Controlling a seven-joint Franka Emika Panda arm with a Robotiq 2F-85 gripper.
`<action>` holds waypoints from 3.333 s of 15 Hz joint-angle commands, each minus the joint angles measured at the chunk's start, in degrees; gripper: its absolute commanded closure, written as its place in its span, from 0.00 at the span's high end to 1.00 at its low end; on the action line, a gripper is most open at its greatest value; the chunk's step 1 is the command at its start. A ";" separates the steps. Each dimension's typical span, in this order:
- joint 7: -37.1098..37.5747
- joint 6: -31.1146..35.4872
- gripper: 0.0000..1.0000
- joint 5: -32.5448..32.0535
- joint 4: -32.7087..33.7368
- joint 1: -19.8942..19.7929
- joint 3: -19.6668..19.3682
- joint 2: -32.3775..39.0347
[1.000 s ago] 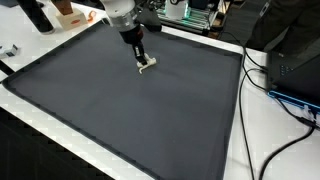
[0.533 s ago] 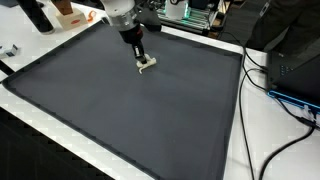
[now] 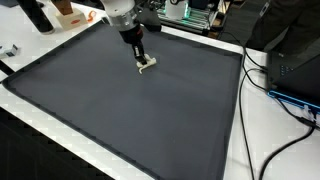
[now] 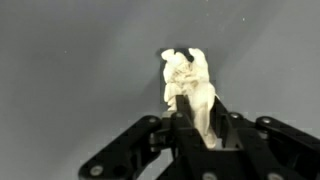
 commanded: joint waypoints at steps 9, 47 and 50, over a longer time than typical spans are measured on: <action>-3.06 0.41 1.00 -0.53 -1.12 0.22 0.14 -1.50; -70.05 -12.23 1.00 47.64 -11.52 -17.20 -3.23 -2.02; -66.25 -12.04 1.00 48.27 -10.45 -16.98 -3.51 -1.22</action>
